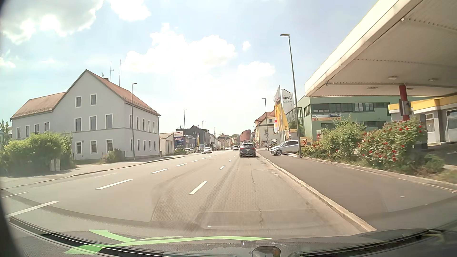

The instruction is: Follow the waypoints while adhering to traffic rules and regulations

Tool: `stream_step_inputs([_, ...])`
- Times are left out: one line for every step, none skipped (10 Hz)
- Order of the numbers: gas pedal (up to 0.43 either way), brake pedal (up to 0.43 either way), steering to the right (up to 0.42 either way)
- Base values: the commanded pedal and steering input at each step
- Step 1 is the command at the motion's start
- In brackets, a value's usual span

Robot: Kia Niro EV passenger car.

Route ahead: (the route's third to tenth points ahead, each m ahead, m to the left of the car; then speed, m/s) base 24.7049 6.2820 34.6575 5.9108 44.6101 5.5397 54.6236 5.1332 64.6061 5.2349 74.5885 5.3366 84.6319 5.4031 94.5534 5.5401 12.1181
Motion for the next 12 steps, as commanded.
stream_step_inputs([0.15,0.0,-0.006])
stream_step_inputs([0.15,0.0,-0.006])
stream_step_inputs([0.15,0.0,-0.006])
stream_step_inputs([0.15,0.0,-0.006])
stream_step_inputs([0.15,0.0,-0.005])
stream_step_inputs([0.15,0.0,-0.005])
stream_step_inputs([0.15,0.0,-0.004])
stream_step_inputs([0.15,0.0,-0.003])
stream_step_inputs([0.15,0.0,-0.003])
stream_step_inputs([0.15,0.0,-0.003])
stream_step_inputs([0.15,0.0,-0.003])
stream_step_inputs([0.15,0.0,-0.003])
